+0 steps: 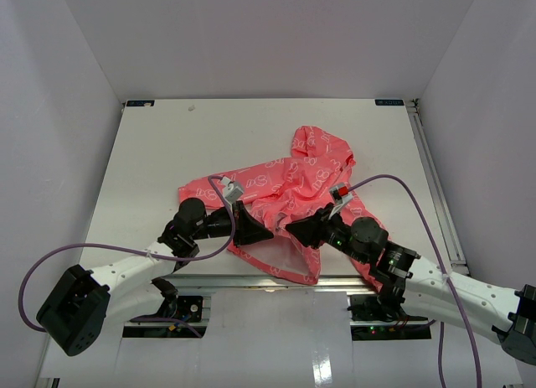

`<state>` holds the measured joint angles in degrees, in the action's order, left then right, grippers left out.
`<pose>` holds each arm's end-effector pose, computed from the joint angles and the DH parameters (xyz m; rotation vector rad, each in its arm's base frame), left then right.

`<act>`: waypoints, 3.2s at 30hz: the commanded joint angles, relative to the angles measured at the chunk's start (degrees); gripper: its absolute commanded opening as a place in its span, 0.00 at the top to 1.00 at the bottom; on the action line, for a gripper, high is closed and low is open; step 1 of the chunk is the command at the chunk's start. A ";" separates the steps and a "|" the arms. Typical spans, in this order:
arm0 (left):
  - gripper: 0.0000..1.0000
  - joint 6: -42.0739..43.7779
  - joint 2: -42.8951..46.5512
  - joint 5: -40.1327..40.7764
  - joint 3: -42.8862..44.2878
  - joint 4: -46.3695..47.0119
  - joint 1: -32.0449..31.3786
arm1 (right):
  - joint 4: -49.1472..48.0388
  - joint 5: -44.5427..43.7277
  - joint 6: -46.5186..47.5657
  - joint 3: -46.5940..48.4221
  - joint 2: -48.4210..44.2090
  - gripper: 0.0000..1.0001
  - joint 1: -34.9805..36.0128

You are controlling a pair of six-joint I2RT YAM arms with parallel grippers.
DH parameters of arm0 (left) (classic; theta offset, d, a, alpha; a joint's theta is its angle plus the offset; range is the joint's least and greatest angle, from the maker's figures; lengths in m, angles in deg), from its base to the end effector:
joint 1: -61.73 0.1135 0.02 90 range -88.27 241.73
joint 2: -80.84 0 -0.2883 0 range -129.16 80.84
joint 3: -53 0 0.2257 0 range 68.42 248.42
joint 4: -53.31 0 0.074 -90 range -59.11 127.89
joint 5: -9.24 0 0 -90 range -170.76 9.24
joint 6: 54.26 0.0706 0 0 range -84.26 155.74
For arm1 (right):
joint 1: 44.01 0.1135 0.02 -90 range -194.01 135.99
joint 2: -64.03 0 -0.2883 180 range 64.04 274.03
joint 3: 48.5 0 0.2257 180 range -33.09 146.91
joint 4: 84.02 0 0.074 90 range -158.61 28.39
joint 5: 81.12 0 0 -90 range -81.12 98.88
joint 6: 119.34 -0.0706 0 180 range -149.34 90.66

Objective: Zip up the jacket

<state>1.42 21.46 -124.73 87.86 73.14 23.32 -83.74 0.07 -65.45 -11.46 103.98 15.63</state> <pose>0.1285 -0.1645 0.2577 0.7222 1.7481 -1.5447 0.0942 0.1394 0.2792 -0.2321 1.7403 1.1379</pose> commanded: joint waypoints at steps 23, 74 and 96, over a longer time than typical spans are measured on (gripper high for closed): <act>1.00 0.75 -0.03 -0.24 0.69 1.58 0.09 | -5.25 3.01 -0.30 0.44 0.14 0.66 -0.22; 1.00 1.62 -1.87 0.63 2.35 -3.68 0.09 | -1.29 -3.53 15.34 6.31 5.40 0.92 -0.22; 1.00 -1.79 -4.16 -0.21 3.92 -9.61 0.04 | -0.27 -6.01 39.84 12.02 15.63 0.92 0.68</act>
<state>0.92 16.19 -122.97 89.97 66.51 23.40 -84.29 0.66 -33.33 -4.56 118.11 16.20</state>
